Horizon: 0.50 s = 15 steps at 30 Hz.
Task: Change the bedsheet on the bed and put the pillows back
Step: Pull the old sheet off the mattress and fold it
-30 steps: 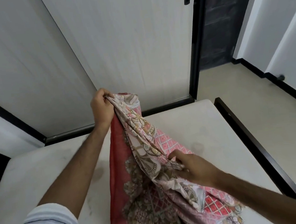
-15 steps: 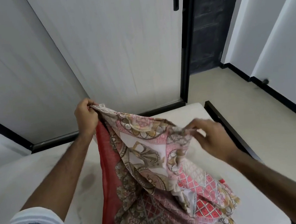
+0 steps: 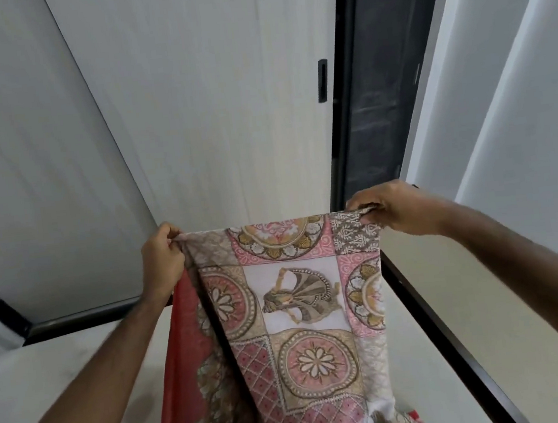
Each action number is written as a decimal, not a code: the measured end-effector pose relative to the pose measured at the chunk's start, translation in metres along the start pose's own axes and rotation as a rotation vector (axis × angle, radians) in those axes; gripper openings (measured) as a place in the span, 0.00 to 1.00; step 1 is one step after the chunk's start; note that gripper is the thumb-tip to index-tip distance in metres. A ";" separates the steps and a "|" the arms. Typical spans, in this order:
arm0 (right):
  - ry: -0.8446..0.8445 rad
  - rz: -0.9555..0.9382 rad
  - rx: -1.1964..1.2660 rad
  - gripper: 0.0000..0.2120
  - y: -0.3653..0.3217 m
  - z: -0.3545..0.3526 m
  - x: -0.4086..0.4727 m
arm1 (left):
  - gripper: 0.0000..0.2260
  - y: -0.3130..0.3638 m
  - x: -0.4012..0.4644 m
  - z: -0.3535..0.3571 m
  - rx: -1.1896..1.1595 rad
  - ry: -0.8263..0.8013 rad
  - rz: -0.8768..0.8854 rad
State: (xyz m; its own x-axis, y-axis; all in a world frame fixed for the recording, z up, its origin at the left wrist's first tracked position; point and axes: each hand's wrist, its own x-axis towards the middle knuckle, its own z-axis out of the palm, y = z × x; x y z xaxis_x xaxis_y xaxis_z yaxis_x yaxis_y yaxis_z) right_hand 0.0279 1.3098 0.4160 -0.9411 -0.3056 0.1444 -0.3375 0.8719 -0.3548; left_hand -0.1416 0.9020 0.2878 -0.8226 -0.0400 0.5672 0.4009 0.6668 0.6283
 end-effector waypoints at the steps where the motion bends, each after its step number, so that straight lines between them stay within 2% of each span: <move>1: 0.007 0.023 0.032 0.09 -0.001 0.005 -0.001 | 0.12 -0.002 -0.003 0.000 -0.002 -0.004 -0.014; 3: 0.063 0.068 0.247 0.07 0.003 0.020 -0.002 | 0.10 -0.007 -0.010 0.000 -0.031 -0.018 -0.069; 5: 0.080 0.086 0.708 0.02 0.004 0.041 -0.004 | 0.09 -0.013 -0.018 -0.003 -0.072 -0.059 -0.141; 8: -0.008 0.079 1.254 0.17 -0.001 0.071 -0.006 | 0.14 -0.015 -0.028 -0.012 -0.149 -0.149 -0.199; 10: -0.145 0.010 1.436 0.18 -0.014 0.079 -0.005 | 0.15 -0.010 -0.034 -0.020 -0.202 -0.199 -0.217; 12: -0.206 -0.033 1.533 0.16 -0.024 0.082 0.003 | 0.11 -0.008 -0.040 -0.025 -0.256 -0.216 -0.225; 14: -0.118 0.032 1.532 0.14 -0.026 0.084 0.024 | 0.10 -0.008 -0.046 -0.031 -0.299 -0.235 -0.235; 15: 0.006 0.124 1.481 0.15 -0.024 0.086 0.038 | 0.12 -0.009 -0.048 -0.034 -0.309 -0.238 -0.240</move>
State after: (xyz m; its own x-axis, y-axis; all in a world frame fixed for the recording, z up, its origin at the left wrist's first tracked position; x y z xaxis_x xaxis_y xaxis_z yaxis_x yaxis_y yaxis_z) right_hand -0.0010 1.2449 0.3508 -0.9656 -0.2559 0.0457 0.0294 -0.2822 -0.9589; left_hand -0.0922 0.8727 0.2727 -0.9622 0.0294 0.2707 0.2590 0.4052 0.8768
